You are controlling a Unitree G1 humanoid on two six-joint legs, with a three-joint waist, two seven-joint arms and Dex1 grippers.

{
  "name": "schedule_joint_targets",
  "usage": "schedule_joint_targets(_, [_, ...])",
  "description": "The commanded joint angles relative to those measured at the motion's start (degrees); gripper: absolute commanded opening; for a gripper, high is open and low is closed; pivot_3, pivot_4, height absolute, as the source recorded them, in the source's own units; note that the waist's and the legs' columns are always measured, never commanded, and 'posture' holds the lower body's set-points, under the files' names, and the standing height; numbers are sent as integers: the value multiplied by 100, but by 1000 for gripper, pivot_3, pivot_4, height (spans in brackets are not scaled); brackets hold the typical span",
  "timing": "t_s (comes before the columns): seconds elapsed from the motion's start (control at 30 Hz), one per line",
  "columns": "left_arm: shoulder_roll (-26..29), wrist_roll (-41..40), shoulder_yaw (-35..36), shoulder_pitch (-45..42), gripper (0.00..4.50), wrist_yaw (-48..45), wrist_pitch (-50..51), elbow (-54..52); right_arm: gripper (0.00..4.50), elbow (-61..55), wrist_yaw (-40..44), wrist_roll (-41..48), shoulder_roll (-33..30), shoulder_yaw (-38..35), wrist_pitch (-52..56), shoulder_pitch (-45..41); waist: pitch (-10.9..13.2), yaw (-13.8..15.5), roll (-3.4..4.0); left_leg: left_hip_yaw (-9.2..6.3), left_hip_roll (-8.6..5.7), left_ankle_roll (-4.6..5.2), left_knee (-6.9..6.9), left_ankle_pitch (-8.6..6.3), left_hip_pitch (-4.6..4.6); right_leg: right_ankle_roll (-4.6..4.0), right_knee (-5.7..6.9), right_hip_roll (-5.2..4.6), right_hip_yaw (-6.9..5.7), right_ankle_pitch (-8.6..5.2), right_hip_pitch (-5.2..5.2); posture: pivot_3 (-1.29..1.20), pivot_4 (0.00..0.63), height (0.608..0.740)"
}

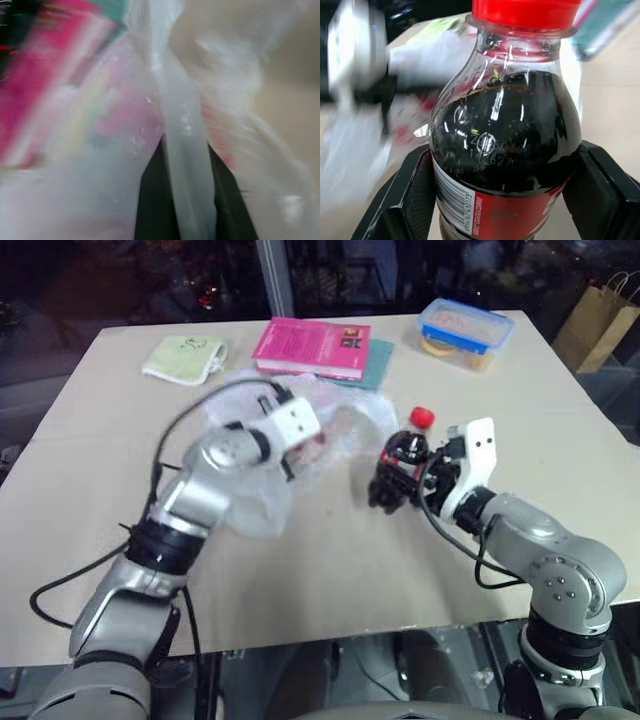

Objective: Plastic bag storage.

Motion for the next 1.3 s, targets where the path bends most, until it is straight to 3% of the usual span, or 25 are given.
schedule_joint_targets(0.03, [-191, -954, 829, -652, 0, -498, 995, 154, 3084, -3, 293, 174, 19, 353, -198, -327, 0, -5, 0, -1, -3, 0, 5, 0, -2, 0, 0, -1, -1, 0, 1, 0, 150, 740])
schedule_joint_targets(0.17, [-34, -1400, 1044, -995, 0, -993, 1351, 140, 3084, 1201, 525, 28, 402, 679, -569, -1102, 0, -82, 1, 1, -7, 0, 14, 0, 1, 1, 5, 1, -1, 1, 4, 0, 150, 740])
schedule_joint_targets(0.43, [188, -1858, 1080, -628, 0, -1288, 1638, -785, 3084, 3076, 979, -238, 772, 805, -1124, -2348, 0, -141, 1, -7, -8, -7, 14, 4, -2, -1, 13, -4, 2, 1, -2, 0, 150, 740])
schedule_joint_targets(0.6, [304, -2148, 1201, -228, 0, -1423, 1610, -1257, 3084, 3317, 1102, -188, 590, 666, -924, -2364, 0, -122, 1, -9, -9, -22, 10, 12, -2, -2, 10, -5, 1, 0, -3, 0, 150, 740])
schedule_joint_targets(1.03, [357, -2853, 1136, 349, 0, -1497, 2112, -2133, 3084, 5096, -74, 631, 1991, -1235, -943, -3112, 0, -156, 2, -1, -7, -6, 6, 3, -2, -3, 21, -4, 12, 1, -12, 0, 150, 740])
schedule_joint_targets(1.13, [395, -2709, 1176, 315, 0, -1292, 2076, -1929, 3084, 5018, -74, 772, 1929, -1226, -822, -3085, 1, -149, 2, -3, -7, -6, 5, 3, -2, -3, 23, -3, 11, 1, -12, 0, 150, 740])
schedule_joint_targets(1.3, [490, -2481, 1227, 76, 0, -1223, 1710, -1273, 3084, 4080, -47, 278, 1216, -505, -451, -2278, 0, -164, 3, 0, -7, -5, 5, 2, -2, -3, 25, -1, 11, 0, -15, 0, 150, 740])
